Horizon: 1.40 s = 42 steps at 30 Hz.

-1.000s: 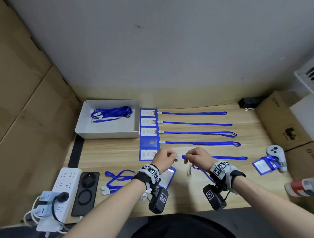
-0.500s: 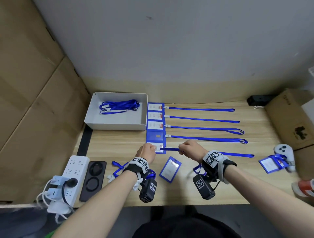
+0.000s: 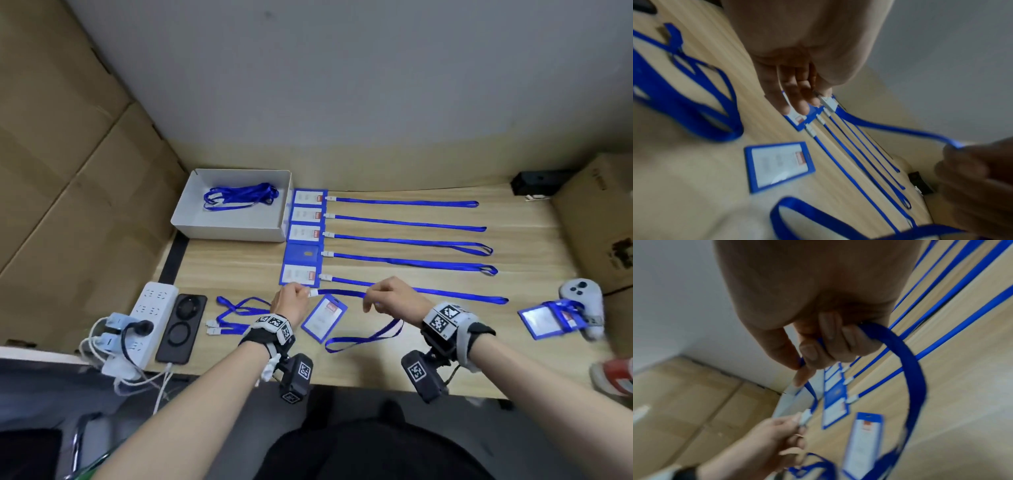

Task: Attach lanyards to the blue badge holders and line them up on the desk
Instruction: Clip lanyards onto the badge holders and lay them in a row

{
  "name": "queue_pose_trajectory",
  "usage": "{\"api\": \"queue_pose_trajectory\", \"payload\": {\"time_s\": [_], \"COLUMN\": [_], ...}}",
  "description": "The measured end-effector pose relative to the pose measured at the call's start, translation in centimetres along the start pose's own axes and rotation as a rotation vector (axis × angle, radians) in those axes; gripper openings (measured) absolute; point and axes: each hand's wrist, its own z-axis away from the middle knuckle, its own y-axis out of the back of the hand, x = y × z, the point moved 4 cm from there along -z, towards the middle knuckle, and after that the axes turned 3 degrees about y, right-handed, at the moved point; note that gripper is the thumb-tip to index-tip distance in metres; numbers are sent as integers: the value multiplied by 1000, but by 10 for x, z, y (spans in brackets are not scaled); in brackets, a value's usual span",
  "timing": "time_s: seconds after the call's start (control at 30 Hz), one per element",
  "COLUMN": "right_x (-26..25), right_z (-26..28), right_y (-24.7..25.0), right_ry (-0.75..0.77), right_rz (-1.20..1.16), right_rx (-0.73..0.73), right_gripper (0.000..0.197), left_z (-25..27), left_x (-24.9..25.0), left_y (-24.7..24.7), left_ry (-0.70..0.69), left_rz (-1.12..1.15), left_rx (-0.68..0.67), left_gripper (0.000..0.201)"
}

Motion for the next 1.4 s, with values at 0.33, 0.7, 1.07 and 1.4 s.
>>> {"api": "queue_pose_trajectory", "payload": {"time_s": [0.33,0.7,1.07,1.4], "right_x": [172,205,175,46], "right_z": [21,15,-4,-98], "right_y": [35,38,56,27], "right_ry": [-152,-128,-80,-18], "right_rz": [284,380,173,-35], "right_rx": [216,262,278,303], "right_gripper": [20,21,27,22], "left_z": [68,68,-1,-100], "left_x": [-27,-19,-4,12], "left_y": [-138,-165,-92,45], "left_ry": [123,48,121,49], "left_rz": [95,-338,-138,90], "left_rx": [-430,-218,-64,42], "left_gripper": [13,9,30,8]}}
